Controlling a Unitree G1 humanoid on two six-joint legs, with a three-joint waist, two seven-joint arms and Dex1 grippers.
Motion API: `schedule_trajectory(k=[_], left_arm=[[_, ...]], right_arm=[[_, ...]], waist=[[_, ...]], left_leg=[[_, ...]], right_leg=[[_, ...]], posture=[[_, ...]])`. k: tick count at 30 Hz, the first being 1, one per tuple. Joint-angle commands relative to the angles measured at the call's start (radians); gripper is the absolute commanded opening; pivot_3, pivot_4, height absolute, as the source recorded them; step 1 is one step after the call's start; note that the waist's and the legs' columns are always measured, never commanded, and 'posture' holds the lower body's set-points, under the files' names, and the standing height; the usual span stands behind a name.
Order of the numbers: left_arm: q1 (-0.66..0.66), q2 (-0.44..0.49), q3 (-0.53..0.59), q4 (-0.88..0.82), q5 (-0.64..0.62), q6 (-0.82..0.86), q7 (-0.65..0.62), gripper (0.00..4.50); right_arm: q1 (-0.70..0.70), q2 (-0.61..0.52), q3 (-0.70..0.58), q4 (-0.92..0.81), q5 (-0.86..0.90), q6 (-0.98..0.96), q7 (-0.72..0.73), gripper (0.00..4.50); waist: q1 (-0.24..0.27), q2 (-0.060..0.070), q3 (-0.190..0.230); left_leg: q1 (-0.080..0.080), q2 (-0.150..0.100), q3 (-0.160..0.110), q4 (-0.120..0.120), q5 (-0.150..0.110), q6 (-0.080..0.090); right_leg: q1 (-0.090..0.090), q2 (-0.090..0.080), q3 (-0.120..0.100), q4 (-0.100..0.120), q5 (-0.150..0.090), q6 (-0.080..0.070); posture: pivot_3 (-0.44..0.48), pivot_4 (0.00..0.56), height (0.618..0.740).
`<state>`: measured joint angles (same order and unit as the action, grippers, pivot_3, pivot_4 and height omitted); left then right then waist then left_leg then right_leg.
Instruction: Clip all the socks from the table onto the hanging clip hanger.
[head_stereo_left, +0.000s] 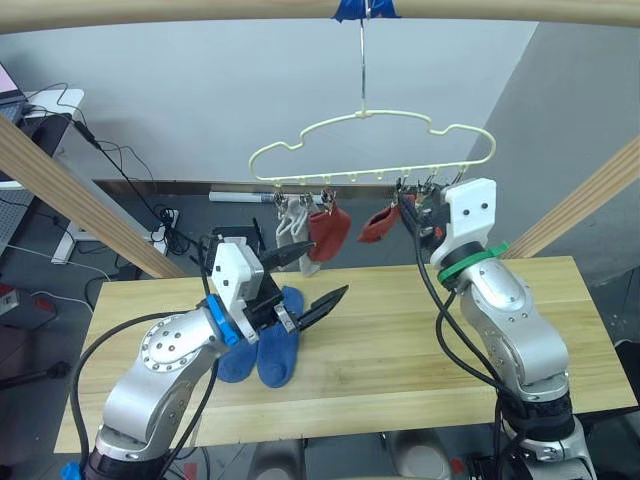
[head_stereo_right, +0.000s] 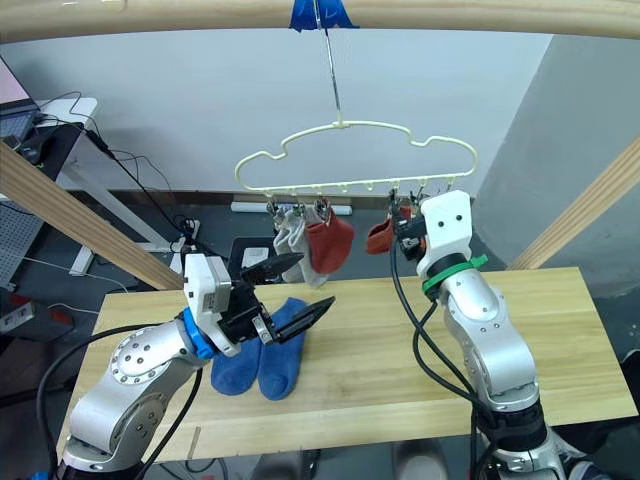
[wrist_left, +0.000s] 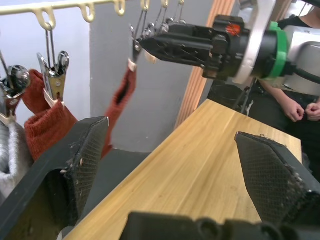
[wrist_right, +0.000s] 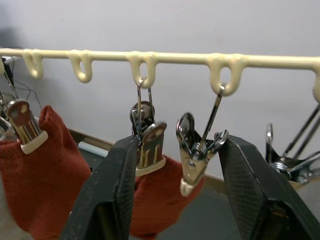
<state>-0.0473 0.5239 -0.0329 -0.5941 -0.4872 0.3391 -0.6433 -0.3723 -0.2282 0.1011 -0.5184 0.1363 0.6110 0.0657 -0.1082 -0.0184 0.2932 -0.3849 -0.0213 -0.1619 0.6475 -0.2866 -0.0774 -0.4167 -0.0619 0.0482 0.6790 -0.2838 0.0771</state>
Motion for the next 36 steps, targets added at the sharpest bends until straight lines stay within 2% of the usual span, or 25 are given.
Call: schedule_trajectory(k=[1,17,36], left_arm=[[0.007,-0.004,0.0,-0.053,0.005,-0.015,0.004,4.5],[0.012,-0.007,-0.015,-0.067,0.003,-0.003,0.003,4.5],[0.009,-0.01,-0.042,-0.077,0.005,0.005,0.021,4.5]], right_arm=[[-0.013,0.014,-0.005,-0.009,-0.012,-0.031,0.011,2.54],[0.075,-0.068,-0.042,-0.078,-0.021,-0.018,0.088,2.54],[-0.059,0.057,-0.038,0.052,-0.07,-0.045,0.028,2.54]], waist=[[0.0,0.0,0.0],[0.0,0.0,0.0],[-0.002,0.0,0.0]], left_leg=[[0.0,0.0,0.0,0.0,0.0,0.0],[0.0,0.0,0.0,0.0,0.0,0.0],[0.0,0.0,0.001,0.0,0.0,0.0]], right_leg=[[0.0,0.0,0.0,0.0,0.0,0.0],[0.0,0.0,0.0,0.0,0.0,0.0],[-0.001,0.0,0.001,0.0,0.0,0.0]], posture=[[-0.124,0.291,0.74],[-0.142,0.292,0.74],[-0.136,0.298,0.74]])
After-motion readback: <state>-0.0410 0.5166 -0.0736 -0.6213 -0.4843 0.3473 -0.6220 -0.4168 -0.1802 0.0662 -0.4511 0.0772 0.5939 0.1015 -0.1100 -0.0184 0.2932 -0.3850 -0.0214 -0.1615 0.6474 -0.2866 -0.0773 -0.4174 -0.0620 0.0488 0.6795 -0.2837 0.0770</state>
